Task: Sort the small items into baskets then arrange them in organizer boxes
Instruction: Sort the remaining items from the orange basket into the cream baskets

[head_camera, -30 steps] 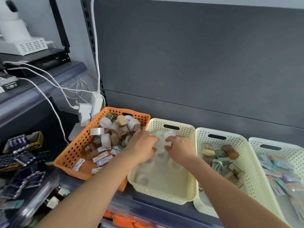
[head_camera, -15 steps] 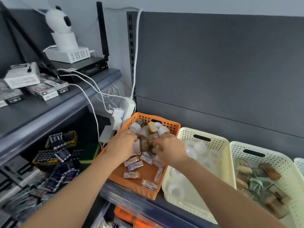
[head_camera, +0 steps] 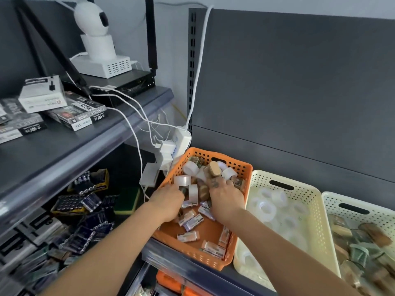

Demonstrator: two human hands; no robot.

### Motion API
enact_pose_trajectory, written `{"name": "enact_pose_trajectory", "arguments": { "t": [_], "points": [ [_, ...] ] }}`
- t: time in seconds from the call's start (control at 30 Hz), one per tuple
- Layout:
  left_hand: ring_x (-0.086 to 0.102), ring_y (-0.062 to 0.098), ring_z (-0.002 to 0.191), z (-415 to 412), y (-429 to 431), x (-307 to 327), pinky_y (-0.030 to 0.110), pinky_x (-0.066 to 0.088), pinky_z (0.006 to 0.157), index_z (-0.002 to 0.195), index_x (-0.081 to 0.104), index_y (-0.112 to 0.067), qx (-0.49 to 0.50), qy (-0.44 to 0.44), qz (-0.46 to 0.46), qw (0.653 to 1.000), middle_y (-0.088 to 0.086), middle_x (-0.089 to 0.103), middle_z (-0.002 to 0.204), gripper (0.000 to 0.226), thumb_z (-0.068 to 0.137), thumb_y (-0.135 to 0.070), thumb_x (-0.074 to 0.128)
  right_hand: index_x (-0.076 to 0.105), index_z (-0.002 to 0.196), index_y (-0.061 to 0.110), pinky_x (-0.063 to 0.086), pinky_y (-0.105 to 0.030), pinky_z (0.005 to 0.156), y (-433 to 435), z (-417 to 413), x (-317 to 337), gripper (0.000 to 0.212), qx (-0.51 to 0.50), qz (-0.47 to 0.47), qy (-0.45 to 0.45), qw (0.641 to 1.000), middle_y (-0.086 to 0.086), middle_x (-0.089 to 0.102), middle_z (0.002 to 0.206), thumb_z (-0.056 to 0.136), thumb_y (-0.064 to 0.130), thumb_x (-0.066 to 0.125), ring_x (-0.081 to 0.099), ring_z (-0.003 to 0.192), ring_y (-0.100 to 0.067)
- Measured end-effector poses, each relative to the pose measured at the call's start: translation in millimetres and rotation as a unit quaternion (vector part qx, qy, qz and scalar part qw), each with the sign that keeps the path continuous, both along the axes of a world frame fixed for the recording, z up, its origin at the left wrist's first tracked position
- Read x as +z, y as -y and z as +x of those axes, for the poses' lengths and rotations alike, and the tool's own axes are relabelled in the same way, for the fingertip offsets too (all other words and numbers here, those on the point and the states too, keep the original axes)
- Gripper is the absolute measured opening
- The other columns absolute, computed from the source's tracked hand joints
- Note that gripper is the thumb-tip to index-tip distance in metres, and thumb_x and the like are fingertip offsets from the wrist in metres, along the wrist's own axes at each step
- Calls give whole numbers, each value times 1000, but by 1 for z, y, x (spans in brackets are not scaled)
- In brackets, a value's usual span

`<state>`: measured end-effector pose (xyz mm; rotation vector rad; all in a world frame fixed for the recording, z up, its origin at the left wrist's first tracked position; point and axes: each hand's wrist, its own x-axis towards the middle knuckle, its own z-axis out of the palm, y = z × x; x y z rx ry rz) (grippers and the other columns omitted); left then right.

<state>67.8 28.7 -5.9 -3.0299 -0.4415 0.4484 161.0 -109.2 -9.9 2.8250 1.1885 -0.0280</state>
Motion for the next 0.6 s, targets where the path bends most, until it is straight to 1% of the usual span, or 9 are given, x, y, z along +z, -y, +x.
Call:
{"name": "enact_pose_trajectory", "arguments": {
  "t": [0.1, 0.17, 0.27, 0.33, 0.4, 0.47, 0.53, 0.57, 0.6],
  "points": [
    [58, 22, 93, 1, -2, 0, 35, 51, 75, 105, 58, -17, 10, -18, -46, 999, 3, 59, 103, 32, 77, -22, 74, 55, 124, 12, 51, -36, 75, -1, 0, 0, 37, -7, -1, -3, 1000, -11, 48, 124, 87, 13, 57, 51, 111, -29],
    [58, 19, 88, 3, -4, 2, 32, 49, 69, 103, 57, -20, 24, -16, -89, 996, 0, 60, 99, 37, 74, -30, 78, 54, 125, 13, 52, -36, 76, 0, 0, 0, 39, -6, 9, -9, 1000, -10, 50, 123, 87, 14, 59, 51, 112, -29],
    [57, 15, 86, 7, -10, 8, 34, 51, 72, 102, 58, -24, 31, 12, -130, 991, -5, 60, 97, 39, 72, -39, 77, 50, 129, 16, 51, -35, 82, 1, 3, -1, 51, -21, 25, -50, 998, -9, 50, 124, 83, 29, 67, 52, 112, -27],
    [55, 12, 89, 11, -13, 13, 32, 50, 75, 104, 57, -28, 30, 48, -167, 984, -8, 58, 103, 36, 75, -39, 75, 56, 119, 13, 50, -34, 82, 4, 5, 0, 49, -34, 14, -70, 997, -9, 52, 118, 79, 40, 70, 55, 106, -26],
    [53, 13, 98, 16, -15, 18, 29, 46, 78, 114, 56, -29, 26, 84, -213, 973, -7, 54, 116, 37, 80, -34, 72, 60, 108, 14, 50, -32, 82, 8, 6, 1, 41, -42, 15, -78, 996, -9, 55, 112, 79, 42, 68, 57, 101, -24],
    [48, 17, 115, 22, -12, 23, 33, 43, 91, 125, 54, -30, 27, 121, -242, 962, -5, 50, 128, 43, 85, -29, 68, 62, 99, 15, 52, -30, 80, 13, 7, 4, 33, -63, 59, -93, 992, -5, 58, 103, 79, 41, 67, 59, 96, -22],
    [44, 19, 122, 29, -6, 29, 41, 38, 102, 124, 55, -32, 25, 167, -248, 954, -6, 51, 126, 40, 86, -31, 65, 63, 91, 16, 52, -30, 72, 20, 8, 10, 32, -83, 134, -94, 983, -3, 60, 93, 78, 44, 67, 61, 88, -20],
    [46, 17, 120, 33, -2, 31, 41, 38, 101, 120, 56, -33, 22, 196, -253, 947, -9, 53, 119, 36, 85, -32, 65, 63, 90, 15, 49, -29, 69, 24, 10, 14, 33, -89, 175, -82, 977, -2, 60, 90, 77, 46, 67, 60, 85, -20],
    [50, 14, 114, 36, 4, 33, 36, 41, 96, 117, 57, -33, 21, 226, -267, 937, -13, 54, 111, 34, 85, -32, 66, 64, 92, 15, 45, -28, 67, 29, 11, 18, 35, -96, 214, -68, 970, -2, 60, 90, 77, 46, 67, 58, 85, -21]
  ]
}}
